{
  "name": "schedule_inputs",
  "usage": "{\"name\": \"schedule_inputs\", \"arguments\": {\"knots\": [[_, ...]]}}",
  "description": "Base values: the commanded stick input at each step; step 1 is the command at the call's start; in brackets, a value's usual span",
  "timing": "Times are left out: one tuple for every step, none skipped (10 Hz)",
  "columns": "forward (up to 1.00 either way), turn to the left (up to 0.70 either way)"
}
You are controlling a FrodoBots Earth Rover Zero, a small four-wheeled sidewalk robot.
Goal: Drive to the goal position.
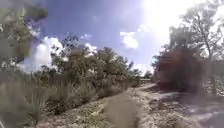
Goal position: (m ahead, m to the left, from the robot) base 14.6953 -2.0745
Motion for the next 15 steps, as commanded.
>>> {"name": "schedule_inputs", "arguments": {"knots": [[0.70,-0.35],[0.70,-0.35],[0.70,-0.31],[0.70,-0.27],[0.70,-0.20],[0.70,-0.04],[0.70,0.00],[0.70,0.00],[0.70,0.00],[0.70,0.00],[0.70,0.00],[0.70,0.00],[0.70,0.00],[0.70,0.00],[0.70,0.00]]}}
